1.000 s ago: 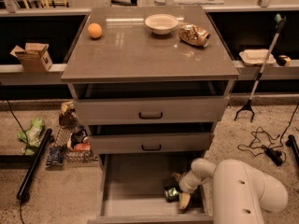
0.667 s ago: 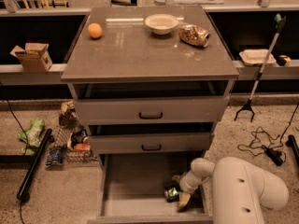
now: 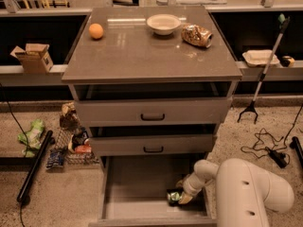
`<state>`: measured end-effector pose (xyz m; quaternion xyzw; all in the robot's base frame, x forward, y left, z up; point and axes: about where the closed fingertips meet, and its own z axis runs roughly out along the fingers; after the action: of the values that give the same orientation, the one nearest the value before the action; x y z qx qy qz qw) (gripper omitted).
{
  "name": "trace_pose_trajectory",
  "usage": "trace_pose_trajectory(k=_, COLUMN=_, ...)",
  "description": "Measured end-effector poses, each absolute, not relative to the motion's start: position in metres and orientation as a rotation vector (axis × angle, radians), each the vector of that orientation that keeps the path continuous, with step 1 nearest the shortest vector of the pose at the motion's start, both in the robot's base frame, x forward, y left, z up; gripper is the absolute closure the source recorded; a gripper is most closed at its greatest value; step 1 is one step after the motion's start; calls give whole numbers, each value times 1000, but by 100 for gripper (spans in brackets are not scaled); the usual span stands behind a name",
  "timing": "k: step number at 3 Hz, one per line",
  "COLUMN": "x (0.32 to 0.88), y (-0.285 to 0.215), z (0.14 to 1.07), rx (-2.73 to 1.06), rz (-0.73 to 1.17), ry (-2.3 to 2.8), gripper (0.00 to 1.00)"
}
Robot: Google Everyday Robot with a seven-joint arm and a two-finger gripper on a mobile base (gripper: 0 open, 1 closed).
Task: Pick green can from bottom drawer and place on counter
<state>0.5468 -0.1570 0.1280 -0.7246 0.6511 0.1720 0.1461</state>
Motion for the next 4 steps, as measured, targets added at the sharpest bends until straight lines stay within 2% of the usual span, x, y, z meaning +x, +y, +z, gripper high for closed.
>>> trace_pose_trajectory(k=1, x=548, y=-159, z=154, rx=-2084, rz=465, ry=1841, gripper=88)
trace_pose_trajectory(k=2, x=550, y=-170, z=220, rx=-2053, rz=455, ry=1764, gripper=100)
trace_pose_trajectory(k=3, x=556, y=-189, z=281, rx=-2024, rz=483, ry=1711, gripper=100)
trace_pose_trajectory(k=4, x=546, y=-186, z=282, rx=-2042, rz=533, ry=1704, gripper=100)
